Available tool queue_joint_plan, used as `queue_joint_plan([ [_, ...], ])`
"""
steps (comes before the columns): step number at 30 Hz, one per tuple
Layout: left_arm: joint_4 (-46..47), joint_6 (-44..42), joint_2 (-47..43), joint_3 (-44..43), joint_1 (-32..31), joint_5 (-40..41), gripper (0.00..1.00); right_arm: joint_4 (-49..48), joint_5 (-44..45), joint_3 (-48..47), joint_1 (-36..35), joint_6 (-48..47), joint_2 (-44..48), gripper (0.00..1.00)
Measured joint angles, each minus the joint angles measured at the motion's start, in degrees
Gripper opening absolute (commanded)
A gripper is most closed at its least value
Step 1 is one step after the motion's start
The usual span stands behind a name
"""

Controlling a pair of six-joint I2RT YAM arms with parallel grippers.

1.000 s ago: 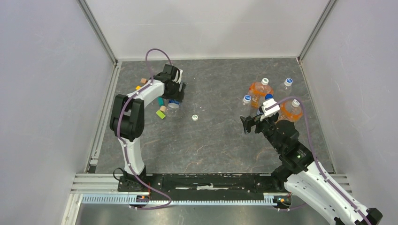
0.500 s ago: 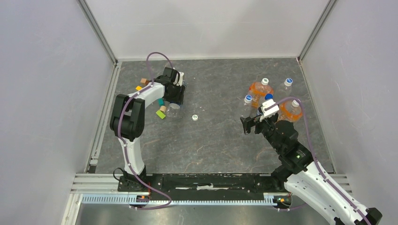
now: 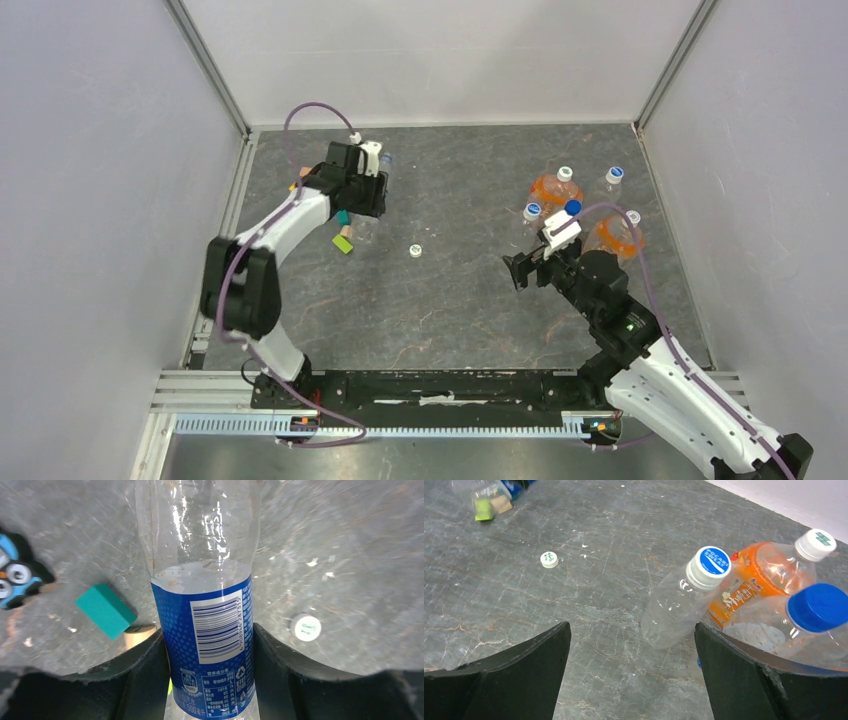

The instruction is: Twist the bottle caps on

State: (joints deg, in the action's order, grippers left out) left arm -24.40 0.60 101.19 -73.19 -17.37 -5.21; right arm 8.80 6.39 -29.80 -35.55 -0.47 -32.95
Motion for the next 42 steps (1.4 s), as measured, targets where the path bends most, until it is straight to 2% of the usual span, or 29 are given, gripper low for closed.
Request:
queue_joint_plan([
  [6, 5.46, -1.7, -18.58, 6.29, 0.0, -2.27, 0.57, 1.81, -3.54, -5.11, -0.02, -2.03, -5.05, 0.98],
  [11, 12.57, -4.42, -34.53, 15.56, 0.0, -4.15, 0.57, 3.28, -7.32, -11.52, -0.13, -3.02, -10.99, 0.95],
  [17, 17.0, -7.15, -50.8, 27.65, 0.0, -5.05, 0.59, 5.07, -7.39, -19.1, -5.49, -4.17, -20.35, 0.95],
  [22, 17.62, -9.18, -59.74, 32.65, 0.0, -5.33, 0.59, 6.16, -6.34, -23.82, -9.75, -5.03, -29.29, 0.93],
  [33, 22.45, -10.73, -79.1, 50.95, 0.0, -6.19, 0.58, 7.04, -5.7, -31.93, -12.0, -5.46, -52.43, 0.85],
  [42, 25.66, -10.71, -81.09, 53.99, -0.02, -6.34, 0.57, 6.62, -5.01, -39.15, -12.76, -5.95, -69.35, 0.74],
])
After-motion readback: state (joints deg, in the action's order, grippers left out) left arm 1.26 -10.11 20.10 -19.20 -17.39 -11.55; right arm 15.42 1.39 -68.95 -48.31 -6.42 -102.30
